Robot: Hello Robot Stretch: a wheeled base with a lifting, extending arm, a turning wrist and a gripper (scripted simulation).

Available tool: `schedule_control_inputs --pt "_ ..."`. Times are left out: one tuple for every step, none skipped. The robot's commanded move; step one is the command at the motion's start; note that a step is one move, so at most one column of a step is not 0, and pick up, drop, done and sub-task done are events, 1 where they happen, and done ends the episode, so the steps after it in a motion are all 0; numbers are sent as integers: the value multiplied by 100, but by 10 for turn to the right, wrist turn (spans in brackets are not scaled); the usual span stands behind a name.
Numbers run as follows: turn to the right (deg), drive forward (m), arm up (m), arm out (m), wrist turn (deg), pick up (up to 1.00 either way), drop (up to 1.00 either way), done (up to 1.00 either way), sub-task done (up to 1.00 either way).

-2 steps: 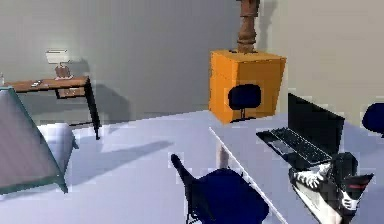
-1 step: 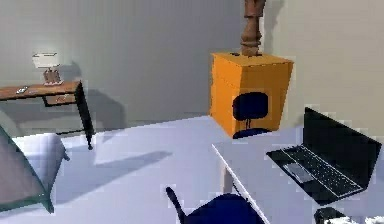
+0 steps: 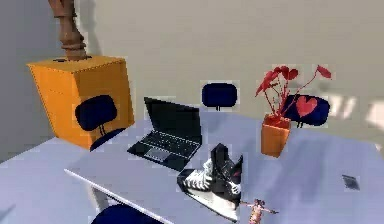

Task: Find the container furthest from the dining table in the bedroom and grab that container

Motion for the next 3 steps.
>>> schedule_control_inputs --pt "450 0 0 0 0 0 0 0 0" --pt "450 0 0 0 0 0 0 0 0" --pt "150 0 0 0 0 0 0 0 0"
